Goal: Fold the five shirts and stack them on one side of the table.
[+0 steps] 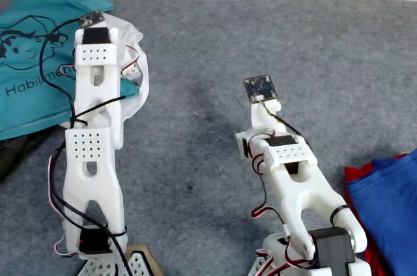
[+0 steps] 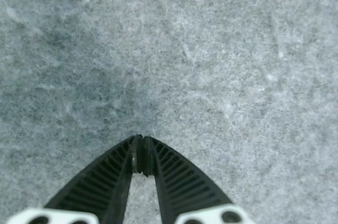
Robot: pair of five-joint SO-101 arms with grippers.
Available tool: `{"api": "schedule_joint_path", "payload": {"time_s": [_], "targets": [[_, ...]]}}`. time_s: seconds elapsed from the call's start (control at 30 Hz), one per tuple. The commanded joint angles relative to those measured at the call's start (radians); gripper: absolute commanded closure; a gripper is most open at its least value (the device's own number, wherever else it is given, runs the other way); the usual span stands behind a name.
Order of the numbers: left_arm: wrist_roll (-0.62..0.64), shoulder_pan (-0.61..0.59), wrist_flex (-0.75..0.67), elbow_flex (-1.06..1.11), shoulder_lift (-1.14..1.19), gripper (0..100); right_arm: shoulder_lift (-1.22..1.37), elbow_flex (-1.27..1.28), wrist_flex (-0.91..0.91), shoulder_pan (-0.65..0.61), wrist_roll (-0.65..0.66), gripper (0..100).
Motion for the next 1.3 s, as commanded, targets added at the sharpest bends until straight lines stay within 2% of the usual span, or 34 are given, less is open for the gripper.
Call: {"api": "schedule_joint_path", "payload": {"time_s": [0.0,0.1,0.3,0.43,0.7,0.9,1.13,1.27], "targets": [[0.0,0.021,-0.034,0.041,-0.007,79,-0.008,-0.008,-0.015,-0.007,0.012,98.6],[0.002,0.021,-0.057,0.07,-0.007,81,-0.008,-0.008,-0.015,-0.007,0.011,98.6],[0.002,0.021,-0.066,0.068,-0.007,93,-0.01,-0.008,-0.015,-0.007,0.011,98.6],[0.002,0.022,-0.063,0.068,-0.013,95,-0.008,-0.008,-0.015,-0.007,0.011,98.6],[-0.002,0.064,-0.052,0.054,-0.021,95,-0.007,-0.008,-0.015,-0.007,0.012,98.6],[-0.003,0.105,0.06,-0.054,-0.054,95,-0.007,-0.008,-0.015,-0.007,0.014,98.6],[0.0,0.062,0.063,-0.062,-0.05,84,-0.005,-0.008,-0.015,-0.007,0.014,98.6],[-0.002,0.047,0.063,-0.062,-0.048,83,-0.005,-0.008,-0.015,-0.007,0.014,98.6]]}}
